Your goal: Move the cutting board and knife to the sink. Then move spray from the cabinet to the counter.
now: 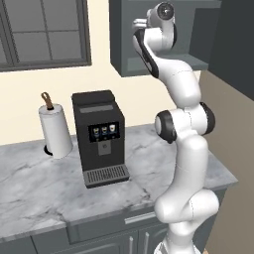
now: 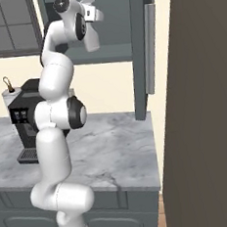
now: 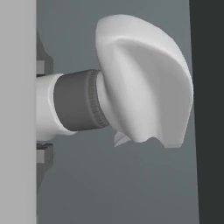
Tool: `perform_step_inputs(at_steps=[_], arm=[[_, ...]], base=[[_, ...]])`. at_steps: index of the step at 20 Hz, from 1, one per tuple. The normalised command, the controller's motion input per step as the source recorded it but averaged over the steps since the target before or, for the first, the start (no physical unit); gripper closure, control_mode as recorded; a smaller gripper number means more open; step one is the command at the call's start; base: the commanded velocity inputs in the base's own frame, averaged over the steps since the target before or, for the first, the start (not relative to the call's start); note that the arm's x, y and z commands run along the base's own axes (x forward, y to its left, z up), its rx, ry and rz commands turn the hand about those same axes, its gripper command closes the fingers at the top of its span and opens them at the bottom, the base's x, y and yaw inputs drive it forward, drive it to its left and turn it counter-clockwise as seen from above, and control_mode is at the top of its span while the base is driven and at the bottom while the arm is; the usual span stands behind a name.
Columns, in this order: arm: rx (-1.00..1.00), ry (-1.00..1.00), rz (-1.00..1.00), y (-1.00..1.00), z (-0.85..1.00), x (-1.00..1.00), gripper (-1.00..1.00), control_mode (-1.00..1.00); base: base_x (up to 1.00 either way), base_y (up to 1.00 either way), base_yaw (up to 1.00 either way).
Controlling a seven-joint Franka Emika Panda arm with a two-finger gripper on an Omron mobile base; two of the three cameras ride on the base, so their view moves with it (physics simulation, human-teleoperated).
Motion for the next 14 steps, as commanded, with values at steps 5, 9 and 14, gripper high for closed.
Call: perform_step_inputs(at_steps=[5,9,14], arm=[[0.0,0.0,0.0,0.0,0.0,0.0,1.0,-1.0],[0.0,-0.02,0.0,0.0,0.0,0.0,1.0,-1.0],[0.0,-0.11,0.0,0.0,0.02,-0.04,1.0,-1.0]], base=[[0.0,0.0,0.0],[0.0,0.0,0.0],[0.0,0.0,0.0]])
